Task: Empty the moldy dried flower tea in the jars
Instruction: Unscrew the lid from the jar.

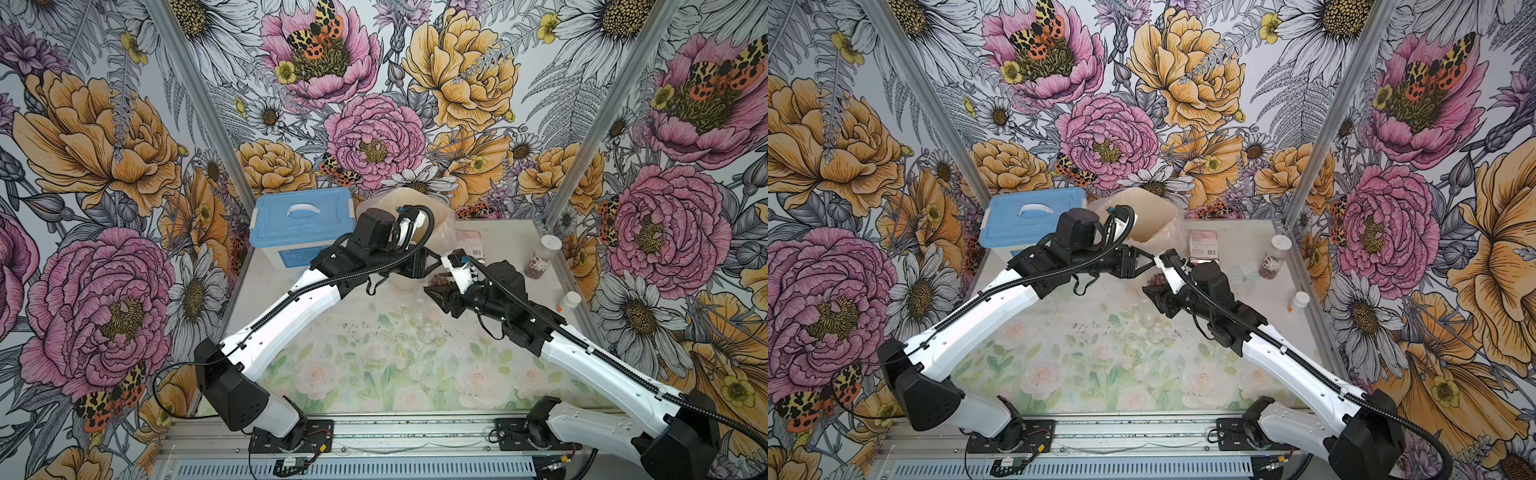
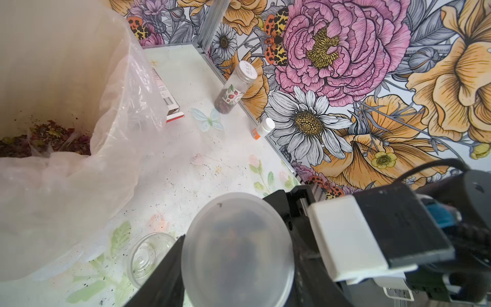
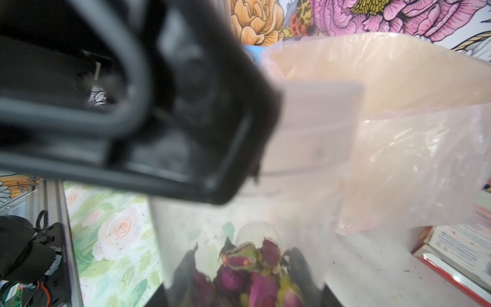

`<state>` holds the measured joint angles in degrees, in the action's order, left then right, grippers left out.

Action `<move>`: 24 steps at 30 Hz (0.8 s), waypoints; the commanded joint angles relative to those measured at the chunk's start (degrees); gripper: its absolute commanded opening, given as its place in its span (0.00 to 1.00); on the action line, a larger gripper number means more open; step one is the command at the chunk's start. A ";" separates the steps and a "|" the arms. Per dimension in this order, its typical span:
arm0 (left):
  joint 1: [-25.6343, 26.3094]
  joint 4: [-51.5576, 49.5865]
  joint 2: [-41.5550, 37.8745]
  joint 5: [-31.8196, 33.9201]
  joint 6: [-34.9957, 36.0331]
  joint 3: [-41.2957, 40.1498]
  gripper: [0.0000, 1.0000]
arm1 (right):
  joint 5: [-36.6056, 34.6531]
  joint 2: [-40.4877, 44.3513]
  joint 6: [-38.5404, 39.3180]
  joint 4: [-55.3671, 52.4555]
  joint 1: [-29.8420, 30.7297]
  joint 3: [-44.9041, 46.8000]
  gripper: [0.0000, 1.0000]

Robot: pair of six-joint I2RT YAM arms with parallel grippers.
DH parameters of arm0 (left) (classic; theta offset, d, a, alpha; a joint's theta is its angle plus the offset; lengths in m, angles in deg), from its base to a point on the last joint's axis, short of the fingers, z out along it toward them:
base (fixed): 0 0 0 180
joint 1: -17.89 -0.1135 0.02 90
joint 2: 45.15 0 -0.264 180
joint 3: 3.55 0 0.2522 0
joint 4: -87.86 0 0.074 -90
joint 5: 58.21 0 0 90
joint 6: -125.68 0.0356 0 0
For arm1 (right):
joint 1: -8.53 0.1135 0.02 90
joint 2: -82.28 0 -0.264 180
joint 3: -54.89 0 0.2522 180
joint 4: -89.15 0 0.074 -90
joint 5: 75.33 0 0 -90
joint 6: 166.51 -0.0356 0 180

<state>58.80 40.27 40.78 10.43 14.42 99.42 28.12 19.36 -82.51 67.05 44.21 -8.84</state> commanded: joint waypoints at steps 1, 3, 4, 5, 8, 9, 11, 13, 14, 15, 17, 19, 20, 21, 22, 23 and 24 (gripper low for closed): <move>0.23 -0.72 1.13 5.17 -2.90 0.13 0.43 | -2.59 2.17 0.43 3.59 0.44 0.14 0.00; 0.14 -0.72 1.04 4.11 -1.58 0.01 0.46 | -0.61 2.34 0.68 3.59 0.42 0.34 0.00; 0.10 -0.72 0.91 3.18 -0.64 -0.07 0.49 | 0.50 2.36 0.78 3.60 0.44 0.32 0.00; 0.05 -0.64 0.70 2.25 0.22 -0.13 0.52 | 1.42 2.40 0.81 3.58 0.49 0.32 0.00; -0.34 -0.65 0.00 -1.74 4.08 -0.57 0.61 | 4.42 2.69 1.17 3.50 0.28 0.32 0.00; -0.70 -0.63 -0.49 -3.33 5.59 -0.81 0.65 | 5.46 2.79 1.26 3.42 0.20 0.32 0.00; -1.61 -0.67 -1.63 -6.17 8.07 -1.61 0.73 | 7.41 2.97 1.27 3.33 -0.21 0.36 0.00; -2.97 -0.63 -3.18 -9.09 10.45 -2.73 0.81 | 9.12 2.97 1.21 3.07 -0.65 0.14 0.00; -3.72 -0.62 -3.89 -10.30 11.37 -3.21 0.83 | 9.80 2.89 1.19 2.89 -0.73 0.08 0.00; -4.62 -0.42 -4.76 -11.83 12.42 -3.89 0.87 | 10.71 2.80 1.17 2.80 -0.90 0.02 0.00; -6.44 -0.19 -6.45 -14.76 14.88 -5.28 0.91 | 12.65 2.63 1.17 2.63 -1.19 -0.12 0.00; -8.76 0.21 -8.54 -18.55 17.38 -6.81 0.95 | 14.92 2.32 1.37 2.24 -1.57 -0.36 0.00; -9.79 0.54 -9.43 -20.85 18.10 -7.39 0.96 | 16.58 2.11 1.50 2.12 -1.75 -0.43 0.00; -11.14 1.00 -10.47 -23.69 19.01 -8.04 0.97 | 18.27 1.94 1.45 2.02 -1.91 -0.60 0.00; -12.36 1.29 -11.35 -26.76 20.10 -8.57 0.97 | 20.31 1.71 1.36 1.93 -2.10 -0.84 0.00; -13.26 1.30 -11.96 -29.34 21.30 -8.95 0.98 | 21.84 1.41 1.22 1.92 -2.19 -1.06 0.00; -14.00 1.28 -12.57 -32.37 22.82 -9.49 0.99 | 24.27 1.02 1.09 1.92 -2.22 -1.45 0.00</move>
<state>46.49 40.16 30.51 -10.69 31.36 91.21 44.91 20.65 -81.57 67.47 42.24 -8.38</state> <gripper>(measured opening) 0.985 0.543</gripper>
